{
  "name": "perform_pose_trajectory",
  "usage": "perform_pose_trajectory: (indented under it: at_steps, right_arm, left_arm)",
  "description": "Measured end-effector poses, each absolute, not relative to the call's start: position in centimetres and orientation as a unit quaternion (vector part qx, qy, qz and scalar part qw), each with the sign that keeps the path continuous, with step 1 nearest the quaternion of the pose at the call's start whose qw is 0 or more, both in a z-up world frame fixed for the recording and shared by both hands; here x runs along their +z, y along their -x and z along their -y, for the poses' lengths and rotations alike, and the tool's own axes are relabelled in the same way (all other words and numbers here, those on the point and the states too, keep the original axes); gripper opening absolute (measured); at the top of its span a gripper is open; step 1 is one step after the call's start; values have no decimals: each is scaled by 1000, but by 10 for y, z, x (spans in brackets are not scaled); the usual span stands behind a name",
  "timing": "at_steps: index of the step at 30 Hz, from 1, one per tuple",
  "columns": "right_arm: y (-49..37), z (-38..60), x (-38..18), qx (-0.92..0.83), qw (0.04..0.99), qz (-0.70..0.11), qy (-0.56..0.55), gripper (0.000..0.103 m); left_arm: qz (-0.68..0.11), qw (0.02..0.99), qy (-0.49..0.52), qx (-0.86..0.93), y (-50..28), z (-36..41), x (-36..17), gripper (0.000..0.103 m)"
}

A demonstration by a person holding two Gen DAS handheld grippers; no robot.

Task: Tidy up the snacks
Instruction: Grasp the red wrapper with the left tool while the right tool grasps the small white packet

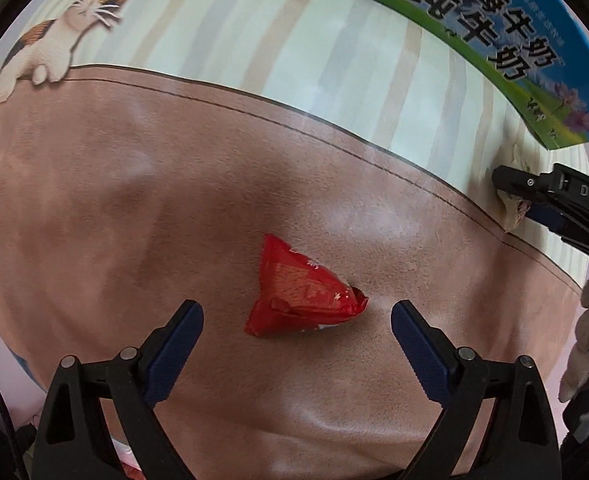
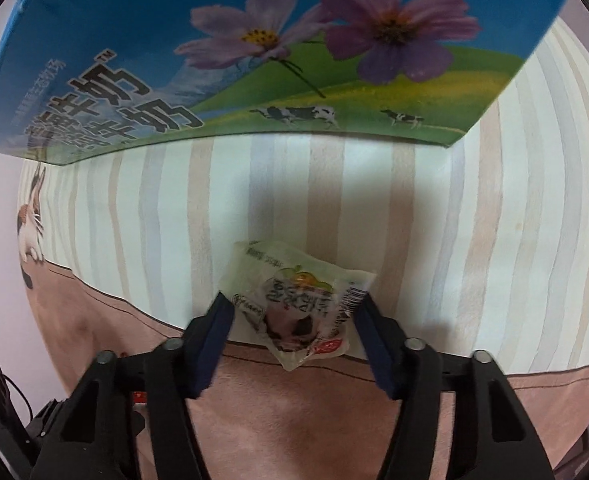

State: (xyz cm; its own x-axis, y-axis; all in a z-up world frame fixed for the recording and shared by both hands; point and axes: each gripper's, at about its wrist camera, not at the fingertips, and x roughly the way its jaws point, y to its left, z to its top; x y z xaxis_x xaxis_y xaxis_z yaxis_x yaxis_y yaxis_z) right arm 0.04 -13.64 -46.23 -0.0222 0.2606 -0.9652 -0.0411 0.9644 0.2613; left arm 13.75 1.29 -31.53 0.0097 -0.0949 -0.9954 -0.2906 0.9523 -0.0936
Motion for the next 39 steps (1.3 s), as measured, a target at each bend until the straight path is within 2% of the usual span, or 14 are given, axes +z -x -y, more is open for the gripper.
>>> perform_pose_trajectory:
  at_steps: [21, 23, 28, 35, 39]
  right_arm:
    - [72, 142, -469, 128, 660, -736, -84, 61]
    - [77, 140, -472, 124, 657, -738, -85, 61]
    - [83, 133, -476, 123, 654, -741, -88, 61]
    - [83, 132, -478, 125, 653, -742, -86, 61]
    - [82, 137, -476, 126, 655, -739, -90, 61]
  left_arm:
    - [-722, 677, 133, 56, -171, -5, -344, 95]
    - [-720, 680, 126, 59, -174, -5, -346, 80]
    - [-720, 681, 118, 60, -182, -6, -351, 55]
    - [-719, 680, 129, 62, -187, -18, -350, 46]
    - [-720, 678, 139, 57, -180, -26, -344, 45]
